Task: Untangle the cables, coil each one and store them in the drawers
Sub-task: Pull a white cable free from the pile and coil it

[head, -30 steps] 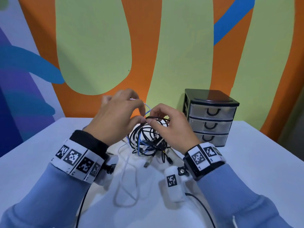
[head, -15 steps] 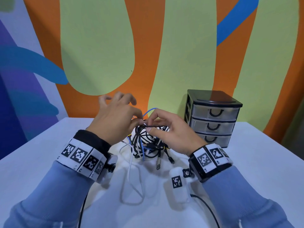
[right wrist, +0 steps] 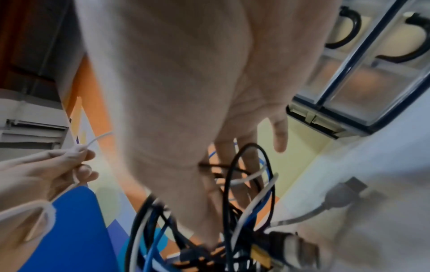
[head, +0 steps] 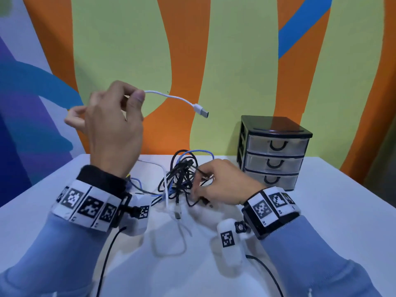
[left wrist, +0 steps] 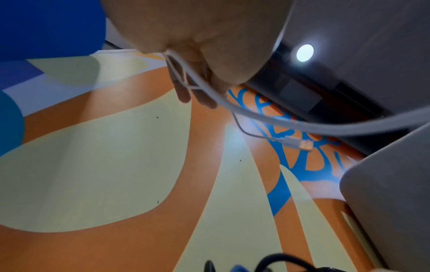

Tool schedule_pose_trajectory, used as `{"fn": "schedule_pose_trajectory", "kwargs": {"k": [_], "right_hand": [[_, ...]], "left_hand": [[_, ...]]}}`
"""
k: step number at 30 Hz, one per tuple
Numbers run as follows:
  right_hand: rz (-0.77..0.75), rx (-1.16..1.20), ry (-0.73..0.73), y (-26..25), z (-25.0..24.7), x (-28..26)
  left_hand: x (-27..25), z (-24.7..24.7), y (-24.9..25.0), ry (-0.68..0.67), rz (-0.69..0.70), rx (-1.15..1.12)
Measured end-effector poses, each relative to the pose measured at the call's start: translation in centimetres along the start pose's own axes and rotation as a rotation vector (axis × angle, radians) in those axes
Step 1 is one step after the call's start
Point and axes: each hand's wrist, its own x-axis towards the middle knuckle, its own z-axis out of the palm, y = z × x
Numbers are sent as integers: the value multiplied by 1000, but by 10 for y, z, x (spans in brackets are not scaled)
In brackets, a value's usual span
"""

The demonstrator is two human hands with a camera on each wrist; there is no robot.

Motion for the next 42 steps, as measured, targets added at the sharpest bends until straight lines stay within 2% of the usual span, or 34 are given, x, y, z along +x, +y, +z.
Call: {"fn": "schedule_pose_trajectory", "kwargs": {"k": [3,5,7,9,11,13,15,17,21,25,28,30,32,34,39,42], "right_hand": [[86,33,250,13,-1,10],[49,226,438,18,-6,15],[-33,531,558,13,-16,15],[-66,834,511,-4,-25,8],[-63,984,328,-21,-28,-2],[-50,962,128,-34,-27,-9],[-22,861,50,-37,-24,-11],[16,824,89,-33,-25,-10],[13,975,207,-18,-33,-7],[8,1089,296,-12,-35,-2],[4,1150,256,-14,-35,-4],[-23,1187,151,-19,-38,-8],[-59,1182,12,-24,-40,-12],[-71,1144,-83,-27,-39,-14],[-64,1236,-74,-32,-32,-12],[-108,1363,-36,-33,-37,-12]], "left_hand": [[1,0,-8,-106,65,-100],[1,3,-16,-198,165,-257],[-2,6,-18,-335,197,-421],[-7,9,-13,-506,216,-533],[-16,14,-5,-637,267,-573],[-23,20,0,-709,327,-583],[-25,22,3,-722,342,-572],[-22,22,0,-689,260,-567],[-8,16,-11,-581,-31,-618],[-7,5,-10,-657,-222,-863],[-5,4,-11,-722,-329,-1004],[-4,8,-12,-662,-373,-981],[-6,13,-13,-587,-353,-870],[-10,15,-10,-593,-299,-816],[-17,12,8,-680,6,-690],[-20,14,9,-622,6,-649]]}}
